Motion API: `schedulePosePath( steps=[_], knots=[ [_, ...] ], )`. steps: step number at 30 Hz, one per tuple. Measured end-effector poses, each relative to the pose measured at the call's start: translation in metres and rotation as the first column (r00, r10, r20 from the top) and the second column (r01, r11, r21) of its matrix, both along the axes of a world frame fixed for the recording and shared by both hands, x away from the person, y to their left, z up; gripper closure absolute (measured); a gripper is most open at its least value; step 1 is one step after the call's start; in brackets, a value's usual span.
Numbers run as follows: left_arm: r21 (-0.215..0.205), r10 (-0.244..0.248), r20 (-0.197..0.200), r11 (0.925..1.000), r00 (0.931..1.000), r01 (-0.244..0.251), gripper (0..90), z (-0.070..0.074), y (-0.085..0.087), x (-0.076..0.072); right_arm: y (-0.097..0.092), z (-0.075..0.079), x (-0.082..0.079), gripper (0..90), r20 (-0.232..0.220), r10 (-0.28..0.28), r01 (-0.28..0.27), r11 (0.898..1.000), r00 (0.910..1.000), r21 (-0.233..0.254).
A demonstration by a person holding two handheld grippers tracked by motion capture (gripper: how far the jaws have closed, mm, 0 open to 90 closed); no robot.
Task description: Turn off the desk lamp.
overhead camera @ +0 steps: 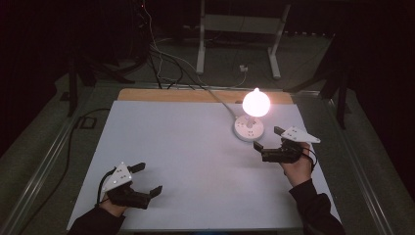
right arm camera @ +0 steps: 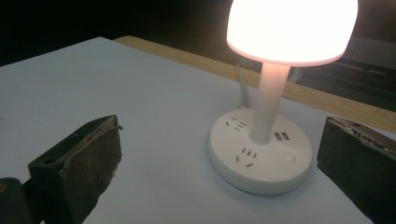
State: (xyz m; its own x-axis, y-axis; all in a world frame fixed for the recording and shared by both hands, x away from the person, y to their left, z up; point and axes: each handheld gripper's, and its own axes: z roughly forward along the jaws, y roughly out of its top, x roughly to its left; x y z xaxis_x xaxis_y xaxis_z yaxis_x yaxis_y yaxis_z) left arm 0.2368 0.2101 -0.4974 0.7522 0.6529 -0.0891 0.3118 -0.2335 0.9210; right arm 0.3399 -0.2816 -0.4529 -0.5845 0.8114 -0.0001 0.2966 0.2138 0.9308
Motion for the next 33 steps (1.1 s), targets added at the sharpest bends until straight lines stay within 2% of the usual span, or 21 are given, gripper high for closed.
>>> schedulePosePath(
  steps=[5,14,16,20,24,28,31,33],
  knots=[
    [-0.001,0.000,0.001,1.0000,1.0000,0.000,0.4,0.000,0.000,0.000,-0.002,-0.002,0.009,0.0,-0.009,-0.021,0.021,1.000,0.9997,0.007],
    [0.002,0.000,-0.004,1.0000,1.0000,0.000,0.4,0.000,0.000,0.000,-0.007,-0.006,0.028,0.3,-0.021,-0.113,0.114,0.992,0.9934,0.056],
    [-0.003,0.002,-0.001,1.0000,1.0000,-0.002,0.4,0.000,0.001,0.000,-0.008,-0.007,0.029,5.3,0.005,-0.137,0.137,0.989,0.9905,0.059],
    [0.002,0.003,-0.003,1.0000,1.0000,-0.003,0.4,0.000,0.000,0.000,-0.009,-0.007,0.034,12.6,0.007,-0.176,0.175,0.983,0.9844,0.053],
    [0.000,0.003,-0.004,1.0000,1.0000,-0.003,0.4,0.000,0.001,0.000,-0.009,-0.009,0.039,15.5,0.016,-0.202,0.201,0.978,0.9793,0.050],
    [-0.001,0.001,-0.002,1.0000,1.0000,-0.001,0.4,0.000,0.001,0.000,-0.010,-0.013,0.044,22.0,0.002,-0.223,0.222,0.973,0.9749,0.063],
    [0.001,0.003,-0.003,1.0000,1.0000,-0.003,0.4,0.000,0.000,0.000,-0.012,-0.016,0.048,30.4,-0.026,-0.247,0.248,0.966,0.9686,0.073],
    [-0.001,0.001,0.000,1.0000,1.0000,-0.001,0.4,0.000,0.001,0.000,-0.012,-0.019,0.050,36.5,-0.037,-0.263,0.265,0.962,0.9640,0.061]
  ],
)
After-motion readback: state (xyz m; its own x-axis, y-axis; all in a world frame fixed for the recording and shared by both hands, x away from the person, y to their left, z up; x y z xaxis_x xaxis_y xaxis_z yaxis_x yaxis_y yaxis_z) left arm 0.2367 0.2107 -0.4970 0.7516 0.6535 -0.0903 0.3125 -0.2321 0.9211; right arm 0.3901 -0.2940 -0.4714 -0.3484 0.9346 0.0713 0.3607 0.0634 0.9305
